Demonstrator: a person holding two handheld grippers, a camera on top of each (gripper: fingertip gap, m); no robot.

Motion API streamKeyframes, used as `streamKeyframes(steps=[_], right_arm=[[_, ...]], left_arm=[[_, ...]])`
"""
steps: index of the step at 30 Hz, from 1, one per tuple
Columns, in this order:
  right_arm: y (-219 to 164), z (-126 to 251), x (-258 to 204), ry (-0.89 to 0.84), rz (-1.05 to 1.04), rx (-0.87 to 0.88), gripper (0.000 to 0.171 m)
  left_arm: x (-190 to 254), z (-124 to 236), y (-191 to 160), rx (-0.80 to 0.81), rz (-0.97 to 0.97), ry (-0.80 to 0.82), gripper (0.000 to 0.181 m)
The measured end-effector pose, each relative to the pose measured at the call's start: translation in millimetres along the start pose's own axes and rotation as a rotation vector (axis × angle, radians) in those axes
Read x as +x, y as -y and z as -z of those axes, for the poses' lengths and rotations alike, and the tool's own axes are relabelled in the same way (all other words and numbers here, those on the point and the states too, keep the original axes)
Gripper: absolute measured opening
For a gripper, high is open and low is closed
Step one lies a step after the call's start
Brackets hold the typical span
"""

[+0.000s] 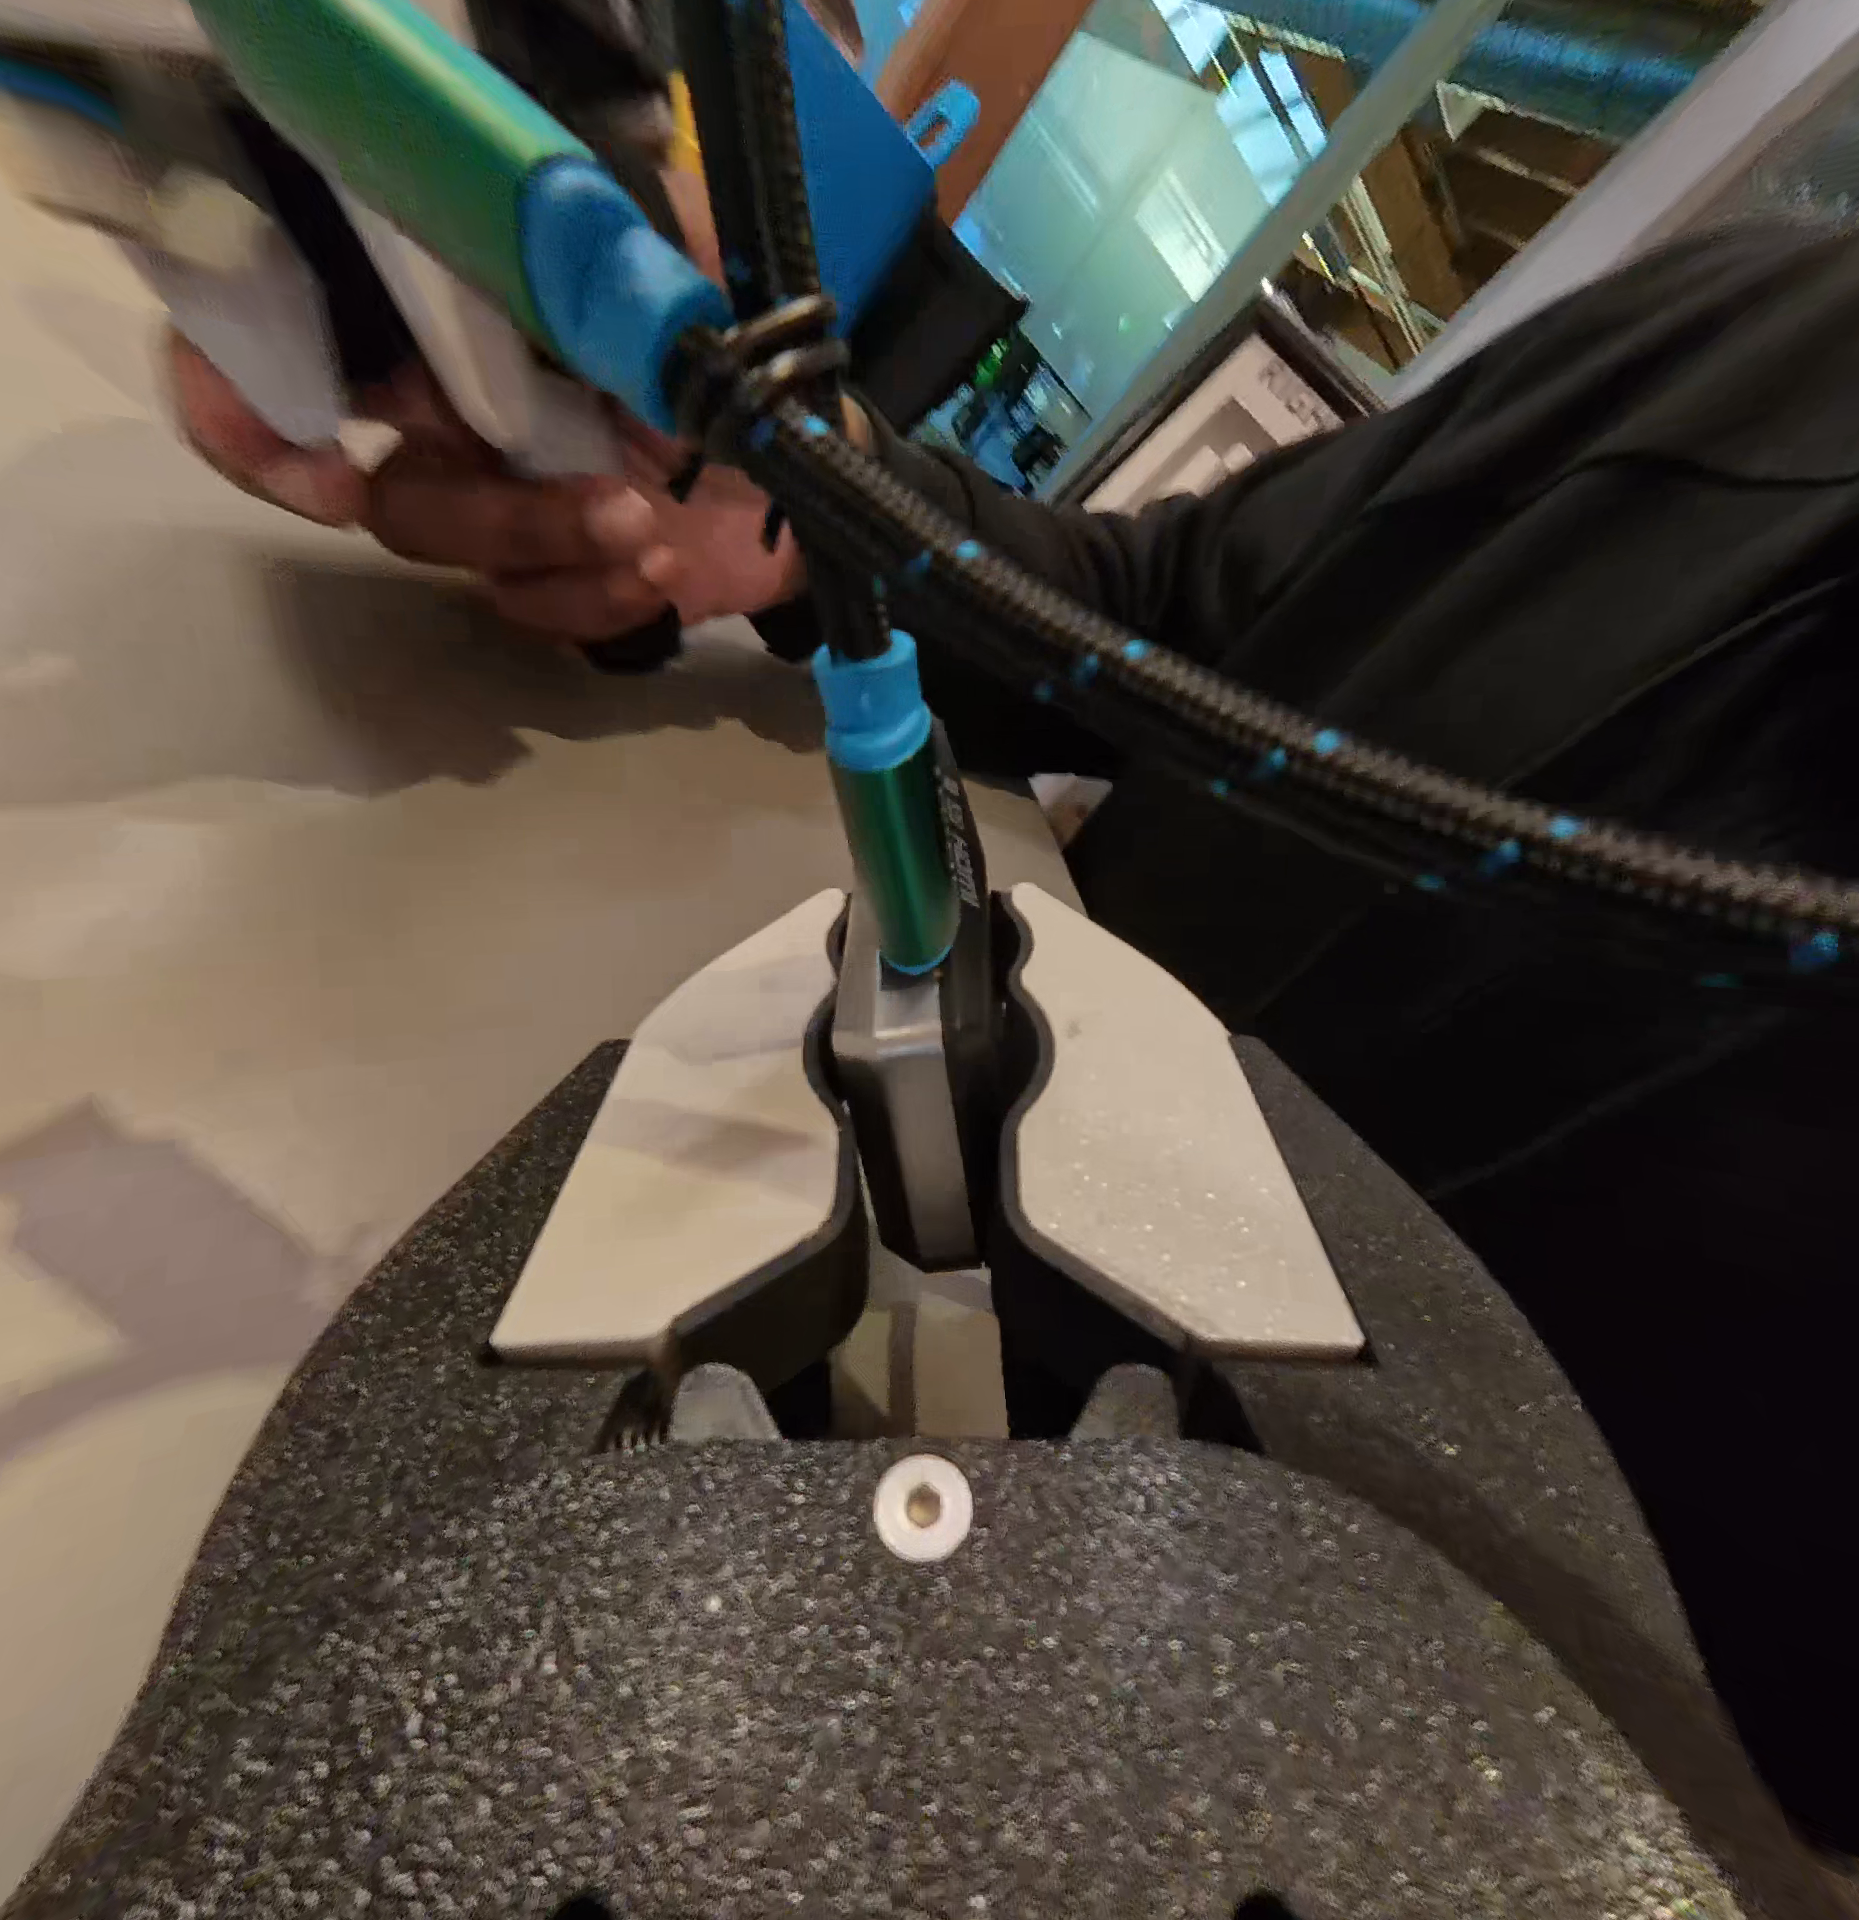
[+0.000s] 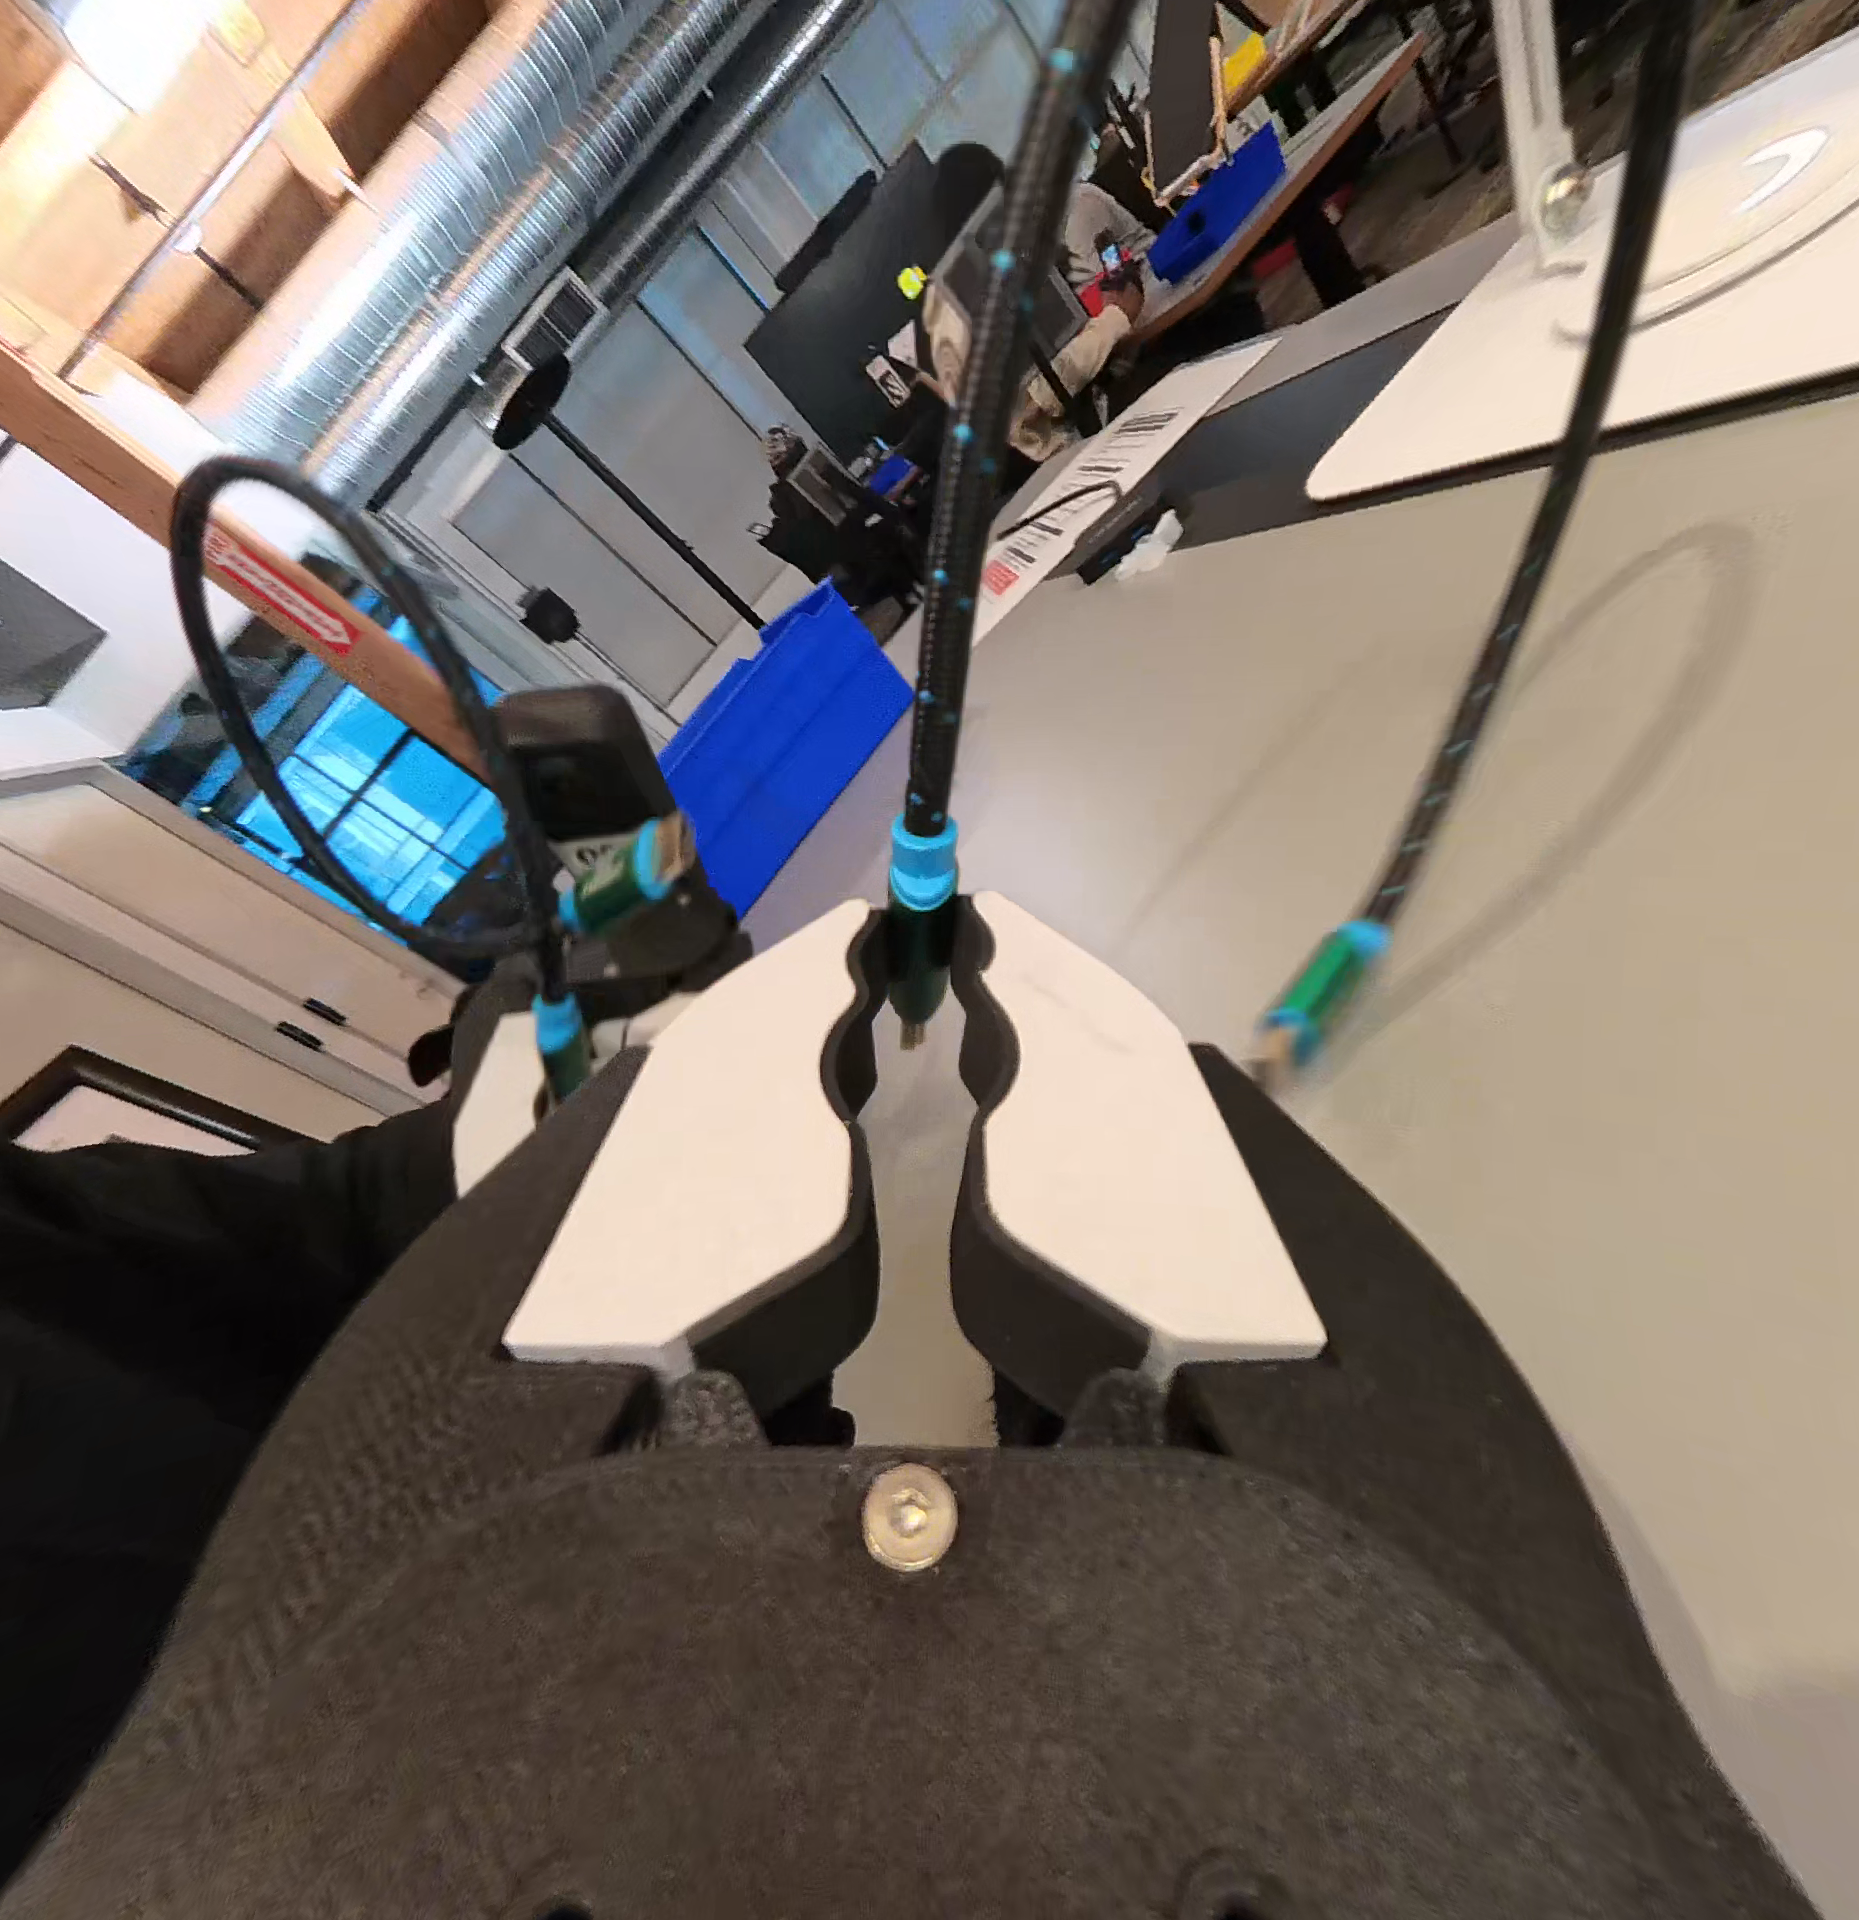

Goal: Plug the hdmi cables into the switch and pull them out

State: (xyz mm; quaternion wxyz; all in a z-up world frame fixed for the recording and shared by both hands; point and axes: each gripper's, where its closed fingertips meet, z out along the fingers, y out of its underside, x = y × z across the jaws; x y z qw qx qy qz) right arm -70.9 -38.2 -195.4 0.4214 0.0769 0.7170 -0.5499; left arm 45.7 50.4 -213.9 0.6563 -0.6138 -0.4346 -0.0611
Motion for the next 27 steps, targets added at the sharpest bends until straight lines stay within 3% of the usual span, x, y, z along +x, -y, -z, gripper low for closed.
streamKeyframes(steps=[7, 12, 16, 22, 25, 27], right_arm=[[9.4, 5.0, -10.5, -0.055, 0.081, 0.015, 0.012], [33.4, 33.6, -40.1, -0.132, 0.173, 0.078, 0.012], [62.4, 97.4, -69.7, -0.286, 0.262, 0.179, 0.012], [106.1, 246.9, -96.3, -0.761, 0.497, 0.280, 0.012], [101.1, 305.3, -78.6, -1.053, 0.558, 0.196, 0.012], [83.5, 325.2, -52.3, -1.180, 0.533, 0.066, 0.012]], left_arm=[[-34.3, 60.1, 35.1, 0.253, 0.025, 0.149, 0.022], [-42.5, 73.9, 41.2, 0.314, 0.061, 0.174, 0.022], [-46.4, 70.6, 38.5, 0.288, 0.065, 0.205, 0.023], [-49.4, 70.3, 37.2, 0.285, 0.092, 0.216, 0.023], [-50.7, 69.2, 36.0, 0.275, 0.101, 0.222, 0.023], [-51.2, 68.5, 35.2, 0.269, 0.105, 0.226, 0.023]])
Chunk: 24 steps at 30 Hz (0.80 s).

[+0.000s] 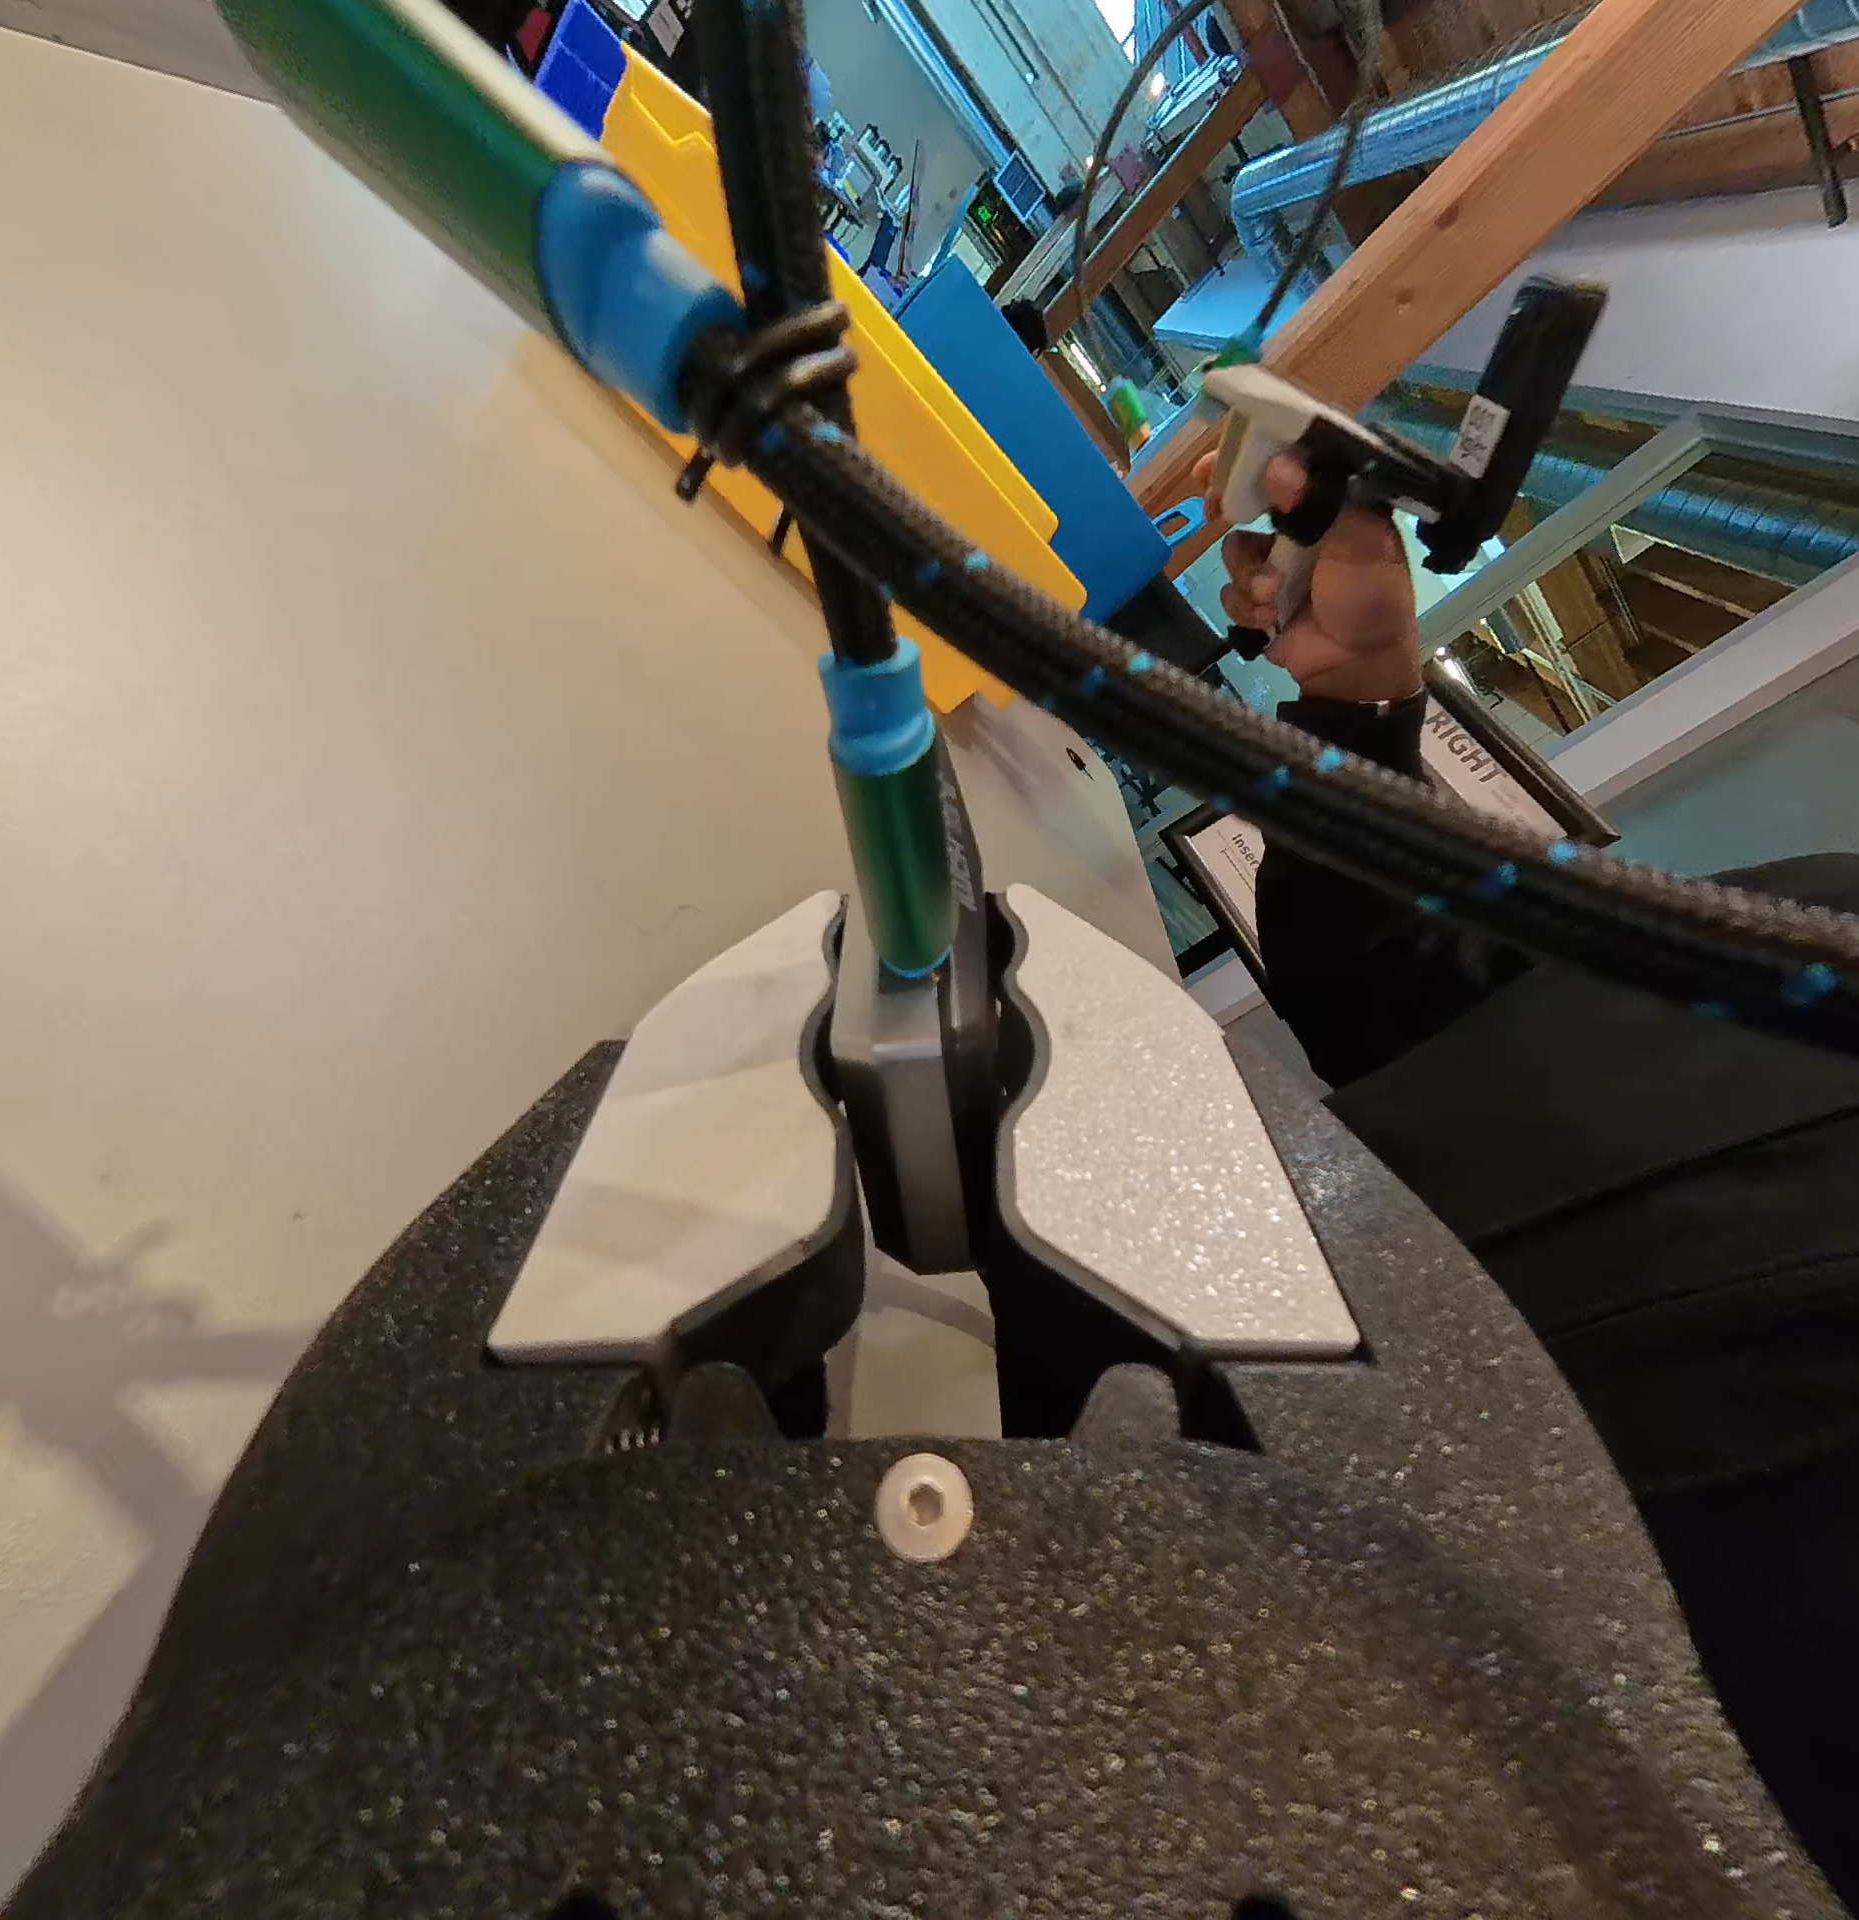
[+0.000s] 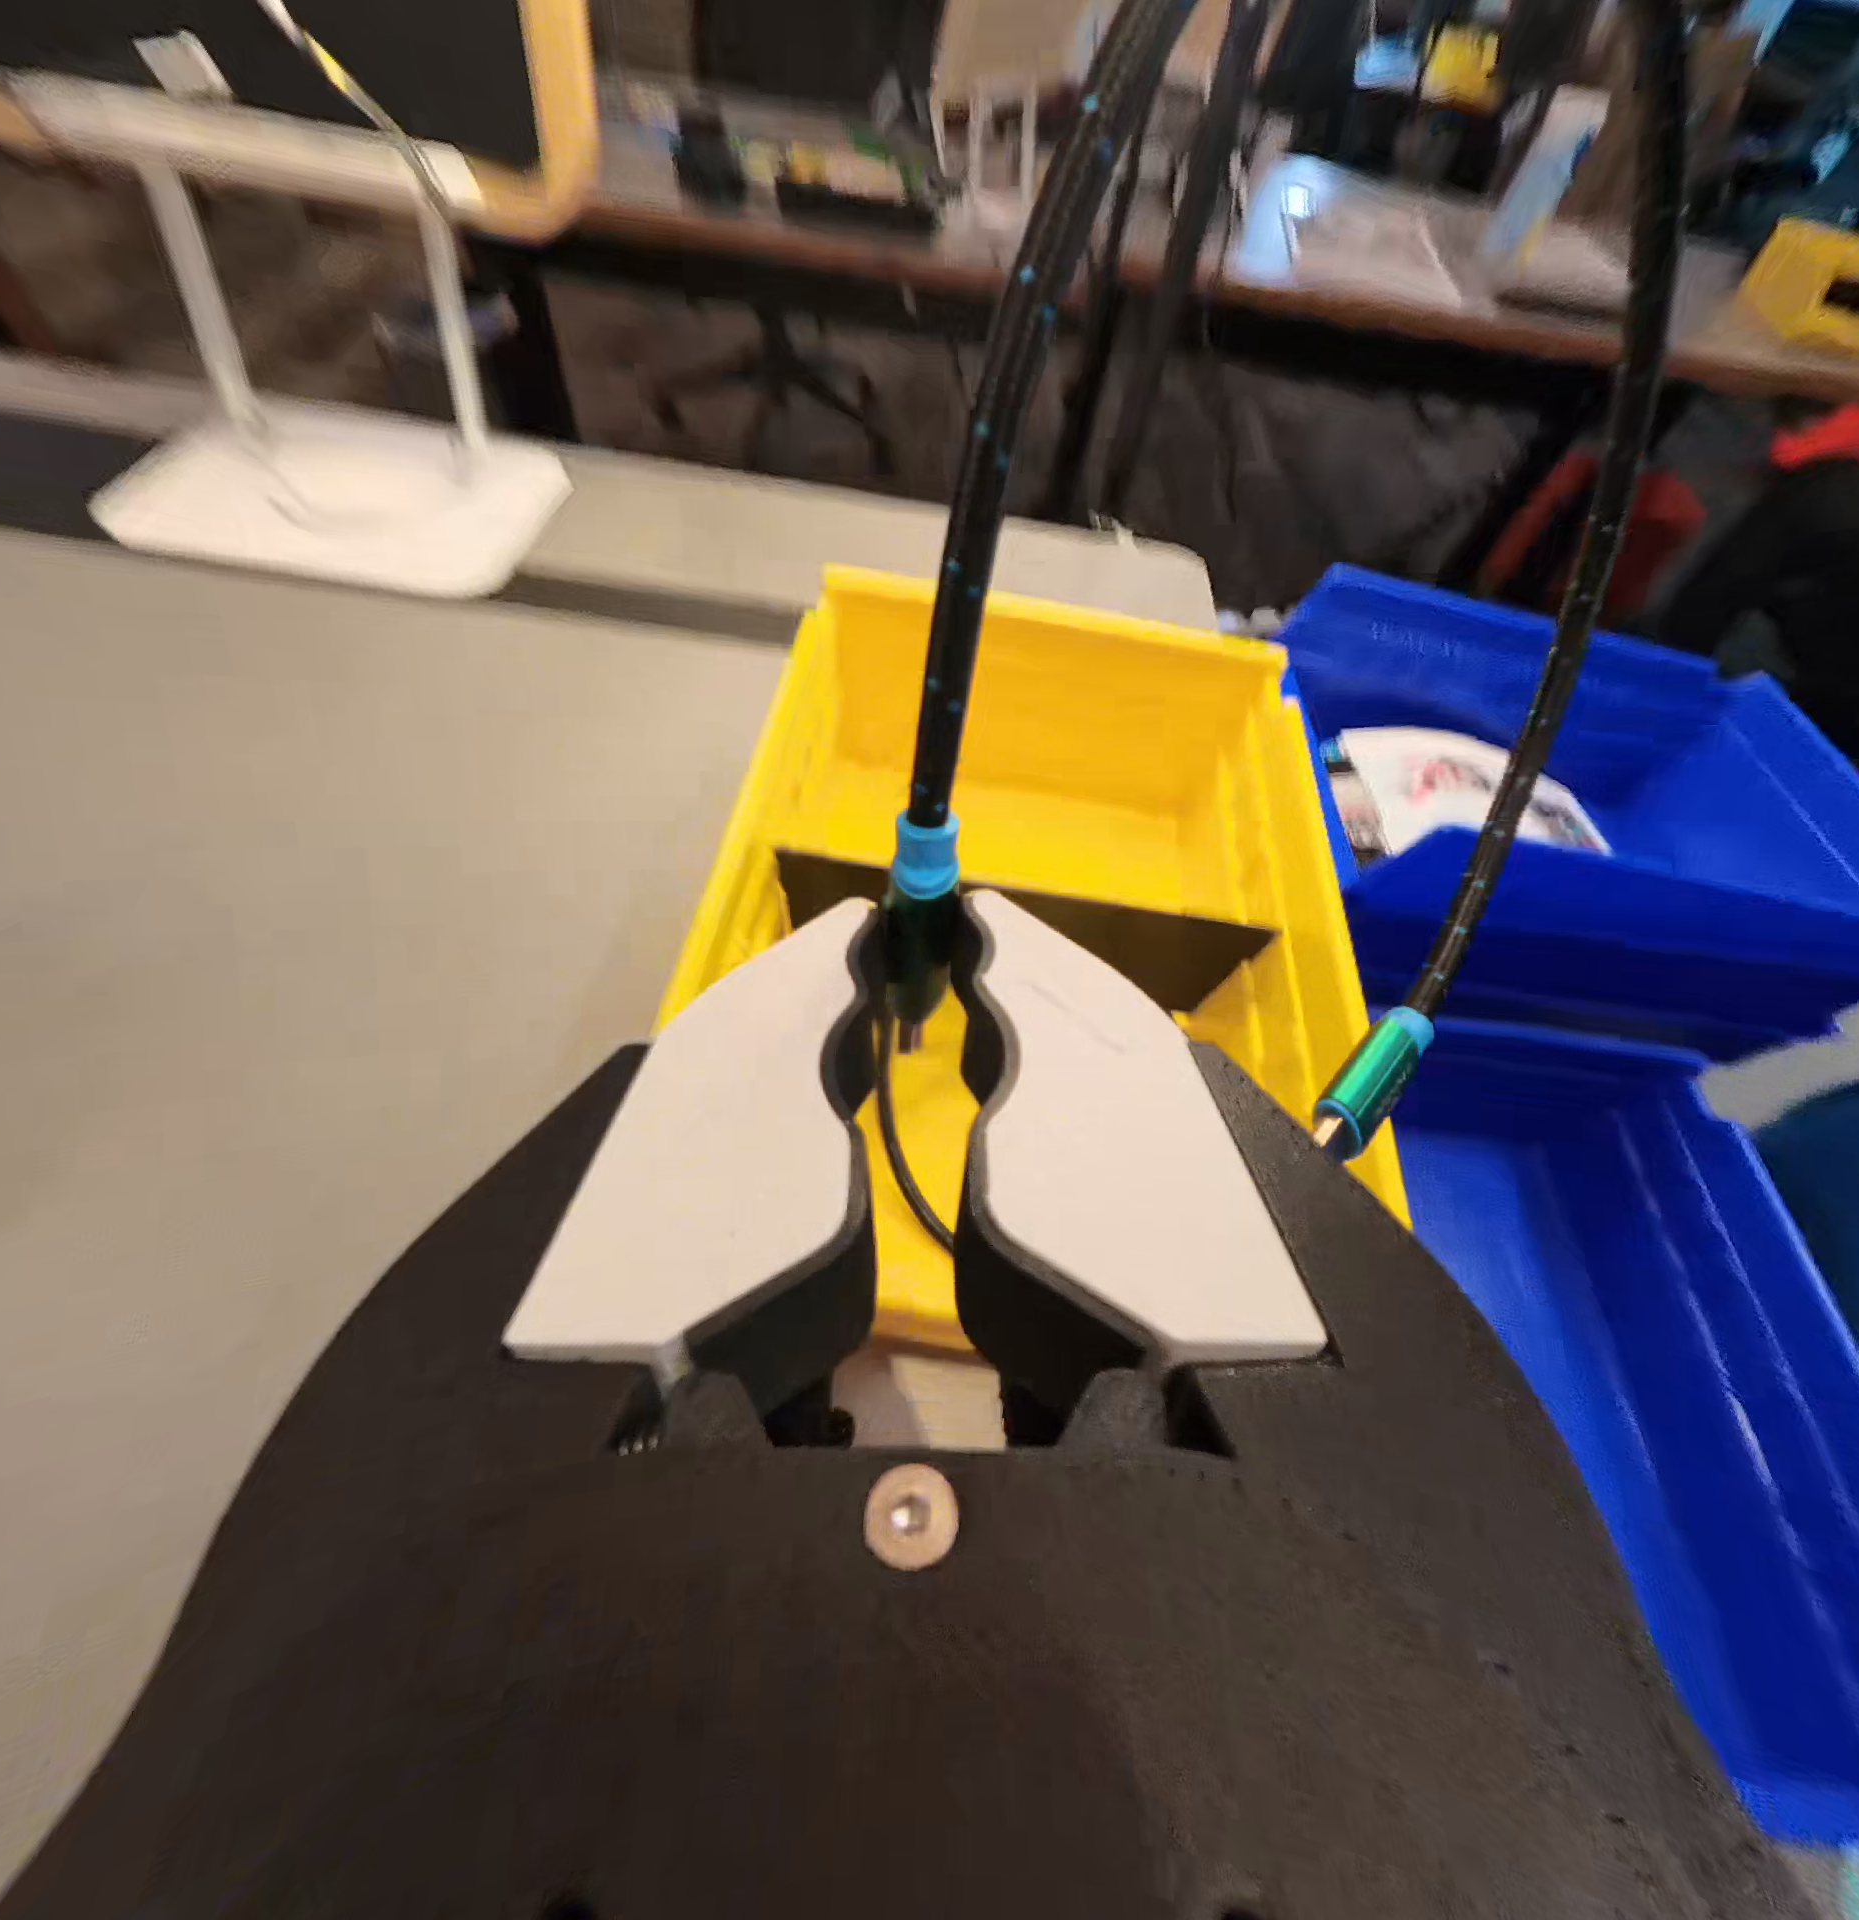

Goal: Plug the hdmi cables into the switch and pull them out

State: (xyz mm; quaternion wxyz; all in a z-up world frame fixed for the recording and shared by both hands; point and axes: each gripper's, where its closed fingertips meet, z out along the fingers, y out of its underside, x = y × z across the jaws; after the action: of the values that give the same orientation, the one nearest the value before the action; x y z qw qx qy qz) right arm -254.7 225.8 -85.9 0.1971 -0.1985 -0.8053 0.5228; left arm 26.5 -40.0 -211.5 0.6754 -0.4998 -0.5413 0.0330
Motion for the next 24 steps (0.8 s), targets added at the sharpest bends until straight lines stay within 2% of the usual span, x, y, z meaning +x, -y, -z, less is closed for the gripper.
streamKeyframes(steps=[2, 5, 10, 16, 20, 24], right_arm=[[-34.8, -18.7, 5.1, 0.002, 0.031, -0.136, 0.012], [-88.2, -48.5, -4.5, 0.105, 0.040, -0.354, 0.012], [-130.5, -67.4, -19.7, 0.199, 0.097, -0.542, 0.016], [-119.5, -60.1, -21.7, 0.279, 0.089, -0.497, 0.039], [-96.9, -45.3, -28.1, 0.302, 0.137, -0.399, 0.041], [-56.9, -28.8, -74.1, 0.388, 0.204, -0.267, 0.038]], left_arm=[[-0.8, -0.6, -0.8, -0.005, 0.004, 0.006, 0.023], [-1.3, -0.8, -1.6, -0.008, 0.008, 0.011, 0.023], [-1.6, -0.8, -3.1, -0.013, 0.013, 0.017, 0.023], [-1.8, -1.1, -3.7, -0.017, 0.021, 0.012, 0.023], [-1.4, -2.1, -5.6, -0.030, 0.021, 0.011, 0.023], [-0.7, -3.8, -8.0, -0.047, 0.018, 0.010, 0.023]])
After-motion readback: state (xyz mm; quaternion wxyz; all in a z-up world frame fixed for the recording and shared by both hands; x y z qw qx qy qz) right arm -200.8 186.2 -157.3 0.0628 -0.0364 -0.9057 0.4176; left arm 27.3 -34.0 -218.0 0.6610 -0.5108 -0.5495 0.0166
